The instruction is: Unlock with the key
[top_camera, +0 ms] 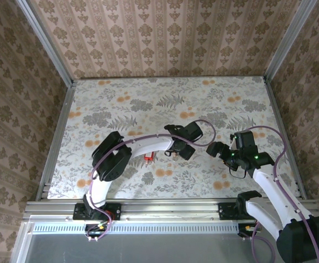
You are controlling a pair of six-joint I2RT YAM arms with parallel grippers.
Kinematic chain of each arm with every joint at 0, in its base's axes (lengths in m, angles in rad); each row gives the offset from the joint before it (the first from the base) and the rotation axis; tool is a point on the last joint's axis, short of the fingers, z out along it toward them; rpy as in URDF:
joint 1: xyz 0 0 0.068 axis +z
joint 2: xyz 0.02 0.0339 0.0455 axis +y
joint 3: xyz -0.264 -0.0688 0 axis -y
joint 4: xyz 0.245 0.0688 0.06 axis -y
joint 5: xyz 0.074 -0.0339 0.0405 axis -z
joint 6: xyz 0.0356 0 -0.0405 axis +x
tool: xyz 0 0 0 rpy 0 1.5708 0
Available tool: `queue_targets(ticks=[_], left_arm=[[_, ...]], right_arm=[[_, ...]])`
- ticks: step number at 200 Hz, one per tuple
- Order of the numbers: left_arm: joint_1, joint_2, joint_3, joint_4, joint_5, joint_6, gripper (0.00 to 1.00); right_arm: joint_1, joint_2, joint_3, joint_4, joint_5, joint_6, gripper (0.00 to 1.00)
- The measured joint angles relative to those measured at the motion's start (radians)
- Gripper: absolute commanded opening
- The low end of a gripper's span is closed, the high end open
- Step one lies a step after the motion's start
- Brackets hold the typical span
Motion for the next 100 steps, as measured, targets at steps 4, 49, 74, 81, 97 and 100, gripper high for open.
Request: queue_targets(ticks=[4,49,74,81,97,100], left_arm=[[0.000,-0.006,0.000,0.001,0.000,0.000,0.71],[0.020,0.002,0.002,0.000,0.000,-0.014,0.69],[0.026,0.044,0.004,-0.001,0.000,-0.020,0.67],[0.026,0.058,0.005,-0.001,0.000,-0.022,0.65],[0.027,0.091,0.014,-0.002,0.001,-0.022,0.62],[0.027,0.095,0.017,-0.002,0.005,-0.026,0.61]], right_arm=[[0.000,0.000,0.000,0.000,0.000,0.000,0.94],[0.000,0.000,-0.001,0.000,0.000,0.000,0.94],[0.000,-0.010,-0.012,0.000,0.000,0.000,0.94],[0.000,-0.011,-0.017,0.000,0.000,0.000,0.94],[0.000,-0.013,-0.022,0.000,0.000,0.000,0.94],[0.000,-0.013,-0.022,0.000,0.000,0.000,0.94]])
